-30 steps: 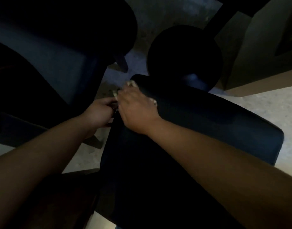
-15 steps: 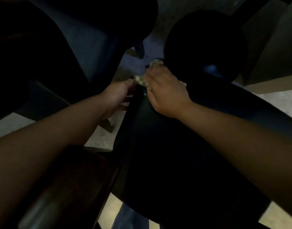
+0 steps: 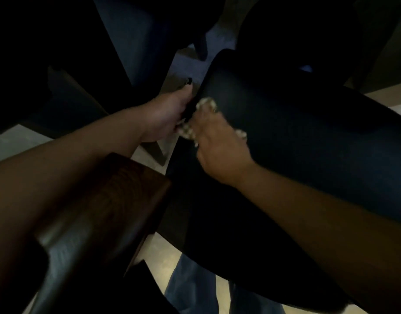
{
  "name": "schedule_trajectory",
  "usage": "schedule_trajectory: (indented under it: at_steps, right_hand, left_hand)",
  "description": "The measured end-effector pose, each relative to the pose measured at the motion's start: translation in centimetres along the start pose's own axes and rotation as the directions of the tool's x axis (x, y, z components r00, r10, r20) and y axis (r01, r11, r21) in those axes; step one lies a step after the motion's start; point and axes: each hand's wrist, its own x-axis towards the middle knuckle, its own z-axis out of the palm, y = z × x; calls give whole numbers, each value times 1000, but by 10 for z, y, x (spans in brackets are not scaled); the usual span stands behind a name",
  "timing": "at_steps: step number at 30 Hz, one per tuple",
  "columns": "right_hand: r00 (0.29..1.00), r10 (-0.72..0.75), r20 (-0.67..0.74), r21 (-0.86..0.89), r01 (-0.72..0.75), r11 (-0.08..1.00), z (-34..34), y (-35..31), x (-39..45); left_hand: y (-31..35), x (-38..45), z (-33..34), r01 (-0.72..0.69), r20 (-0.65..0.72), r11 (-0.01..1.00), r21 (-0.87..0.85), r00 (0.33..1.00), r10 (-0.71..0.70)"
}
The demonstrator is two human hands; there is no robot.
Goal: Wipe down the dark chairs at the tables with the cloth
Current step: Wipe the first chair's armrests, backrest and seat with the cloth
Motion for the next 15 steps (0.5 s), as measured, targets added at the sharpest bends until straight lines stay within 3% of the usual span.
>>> schedule_trajectory:
  at_steps: [5,7,10,14,15]
  right_hand:
    - [998,-53,40,70,50,996,46,-54,-63]
    - [980,-171,106,37,168,985,60,-68,-88]
    - [896,-405,183,-134,431,892,67,-70,-108]
    - [787,-562,254,-179,609,772,46,-41,-89]
    - [789,-566,238,-183,609,772,38,-31,-79]
  left_hand:
    - [-2,2,-6,35,40,998,50,999,-37]
    - [-3,4,-9,35,47,998,42,998,-37]
    - [-4,8,-15,47,56,998,30,997,-48]
    - [-5,12,-15,34,58,998,49,998,-37]
    - [-6,13,-15,28,53,998,52,998,-31]
